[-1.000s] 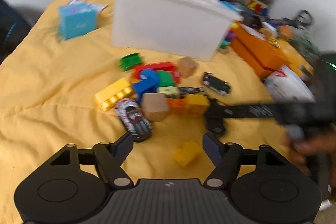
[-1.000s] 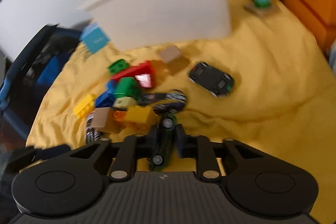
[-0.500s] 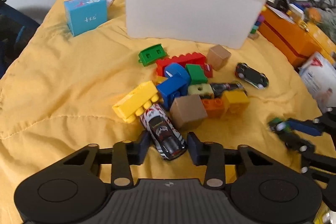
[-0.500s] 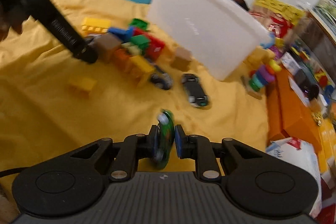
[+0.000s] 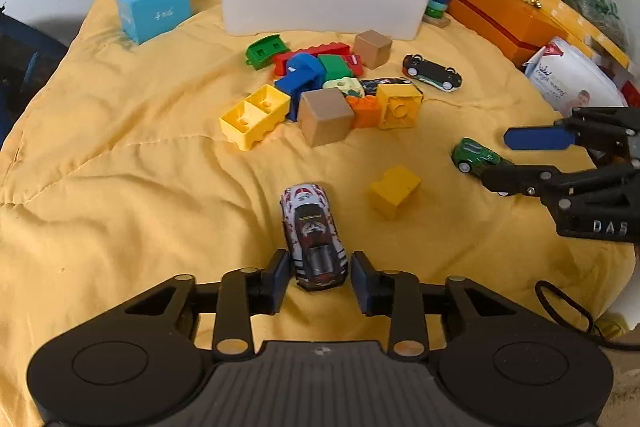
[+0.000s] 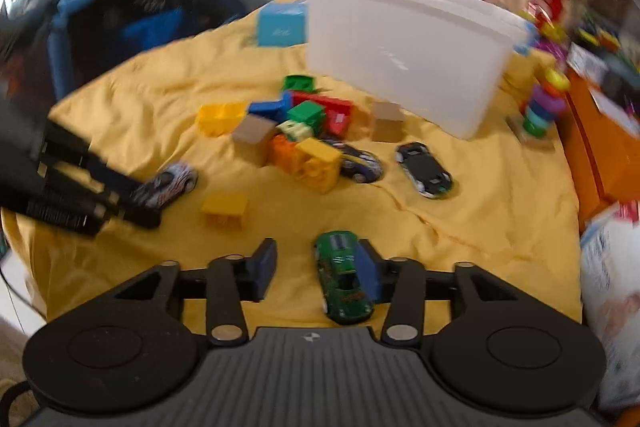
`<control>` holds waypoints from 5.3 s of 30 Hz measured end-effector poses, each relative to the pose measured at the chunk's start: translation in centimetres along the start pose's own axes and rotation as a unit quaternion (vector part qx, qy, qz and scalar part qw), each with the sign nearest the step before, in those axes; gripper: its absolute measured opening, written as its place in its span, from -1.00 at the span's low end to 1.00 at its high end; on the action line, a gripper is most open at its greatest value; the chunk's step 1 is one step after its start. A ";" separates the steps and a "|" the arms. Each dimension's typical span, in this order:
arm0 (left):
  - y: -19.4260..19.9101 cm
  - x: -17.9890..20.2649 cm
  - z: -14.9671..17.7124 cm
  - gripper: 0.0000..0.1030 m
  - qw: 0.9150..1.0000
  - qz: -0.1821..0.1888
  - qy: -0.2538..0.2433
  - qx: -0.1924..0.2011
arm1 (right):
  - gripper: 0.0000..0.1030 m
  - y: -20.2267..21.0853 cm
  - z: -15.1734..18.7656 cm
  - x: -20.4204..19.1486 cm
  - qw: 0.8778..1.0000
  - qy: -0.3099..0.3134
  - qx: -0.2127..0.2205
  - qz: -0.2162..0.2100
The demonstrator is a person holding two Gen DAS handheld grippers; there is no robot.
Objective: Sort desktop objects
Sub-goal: 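Carry the green car and white race car over the white bin and open both grippers, then grasp the square yellow Duplo brick with the right gripper while the left grasps a small yellow brick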
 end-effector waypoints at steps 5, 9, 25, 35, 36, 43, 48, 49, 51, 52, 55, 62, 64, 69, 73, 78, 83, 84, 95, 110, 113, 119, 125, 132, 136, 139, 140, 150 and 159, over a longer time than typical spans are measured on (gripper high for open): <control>-0.3 0.3 -0.2 -0.02 1.000 0.005 0.000 0.003 | 0.14 -1.4 1.3 0.5 0.999 -0.010 -0.029 0.010; -0.3 0.2 -0.4 -0.02 1.000 0.005 0.011 0.003 | -0.37 -1.2 1.9 0.0 0.999 -0.009 -0.041 -0.007; -1.1 -0.6 -1.8 -0.35 1.000 -0.003 0.004 0.011 | -0.20 -0.8 1.8 0.2 0.999 -0.028 -0.039 -0.006; 0.7 -0.2 -1.6 -0.35 0.999 0.027 0.007 0.016 | -0.06 -1.5 1.4 0.4 0.998 -0.051 -0.038 -0.014; 0.9 -0.1 -1.7 -0.35 0.999 0.028 0.007 0.018 | -0.25 -1.6 1.3 0.3 0.998 -0.043 -0.043 -0.012; 4.1 0.2 -5.7 -0.35 0.997 0.038 0.002 0.074 | -0.37 -0.3 -1.6 1.1 1.000 -0.019 -0.012 -0.004; 6.3 0.2 -11.2 -0.35 0.990 0.027 -0.025 0.139 | -0.36 1.6 -6.9 3.5 0.998 -0.013 0.059 0.022; 6.3 0.1 -12.4 -0.35 0.988 0.020 -0.034 0.149 | -0.36 1.9 -8.2 4.2 0.997 -0.013 0.076 0.031; 6.3 -0.1 -14.7 -0.35 0.985 0.017 -0.043 0.167 | -0.36 2.2 -10.2 5.4 0.994 -0.012 0.100 0.042; 6.4 -0.1 -15.9 -0.35 0.983 0.016 -0.049 0.176 | -0.36 2.3 -11.2 6.0 0.992 -0.011 0.112 0.048; 6.6 0.1 -19.7 -0.35 0.976 0.009 -0.071 0.205 | -0.36 1.7 -13.9 7.6 0.988 -0.013 0.138 0.061; 4.6 -0.6 -27.8 -0.35 0.969 -0.014 -0.090 0.231 | -0.36 -0.6 -19.0 11.1 0.981 -0.091 0.163 0.055; 3.3 -1.5 -29.4 -0.35 0.972 -0.015 -0.070 0.224 | -0.36 -1.2 -20.0 11.6 0.980 -0.095 0.167 0.057; -1.4 -3.1 -31.3 -0.34 0.978 -0.049 -0.056 0.195 | -0.36 -3.9 -21.0 12.6 0.980 -0.098 0.153 0.086; -3.5 -2.9 -29.2 -0.12 0.985 -0.050 -0.048 0.157 | -0.18 -5.1 -19.3 11.9 0.982 -0.067 0.135 0.109; -1.4 -2.5 -25.1 -0.03 0.986 -0.008 -0.017 0.169 | -0.11 -3.3 -16.4 10.7 0.983 -0.064 0.145 0.093; 0.4 -1.4 -19.9 0.26 0.986 0.009 0.001 0.168 | 0.00 -2.1 -12.9 9.7 0.987 -0.053 0.125 0.084; 0.2 -1.2 -18.3 0.33 0.988 0.010 0.005 0.157 | 0.00 -2.0 -12.0 9.3 0.988 -0.039 0.118 0.087; -1.6 2.6 -6.4 0.29 0.997 0.058 0.001 0.053 | -0.23 -4.2 -1.1 4.9 0.999 -0.011 -0.029 0.007; -3.0 4.3 -3.5 0.07 0.995 0.094 -0.028 0.008 | -0.18 -7.0 -5.1 2.2 0.993 -0.016 0.000 -0.117; -2.8 3.8 -3.6 0.07 0.995 0.100 -0.007 0.011 | -0.25 -6.4 -4.8 1.5 0.993 0.001 -0.001 -0.118; -2.1 2.4 -4.4 0.07 0.995 0.092 -0.001 0.033 | -0.25 -3.6 -3.7 2.2 0.998 0.050 0.011 -0.031; -3.2 2.4 -4.8 -0.20 0.995 0.100 -0.014 0.025 | -0.25 -2.9 -1.3 2.5 0.996 0.086 0.018 0.031; -2.9 5.9 -2.7 -0.46 0.988 0.120 -0.102 0.008 | -0.22 -0.6 0.9 0.3 0.996 0.087 0.005 -0.003; -2.7 6.0 -2.5 -0.55 0.987 0.121 -0.102 0.012 | -0.22 -0.1 1.8 0.0 0.998 0.050 -0.010 -0.022; -2.5 5.8 -2.7 -0.60 0.989 0.115 -0.095 0.016 | -0.06 0.4 1.3 0.5 0.999 0.027 0.000 -0.018; -2.5 5.8 -2.7 -0.60 0.989 0.114 -0.094 0.018 | 0.02 0.5 1.1 0.8 1.000 0.014 0.007 -0.017; -2.7 6.5 -2.6 -0.60 0.989 0.106 -0.103 0.014 | -0.17 -2.2 1.1 0.4 0.998 -0.037 -0.025 -0.042; -2.9 6.7 -2.6 -0.58 0.990 0.096 -0.100 0.013 | -0.33 -0.4 0.6 0.4 0.995 0.092 -0.007 0.022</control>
Point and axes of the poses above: each gripper's, at about its wrist camera, not at the fingertips, and y roughly against the way its jaws point, x to its right, z to its underside, the point moved 6 cm from there along -y, roughly the way its jaws point, and after that the axes turned 4 degrees about x, right-handed, at the moved point
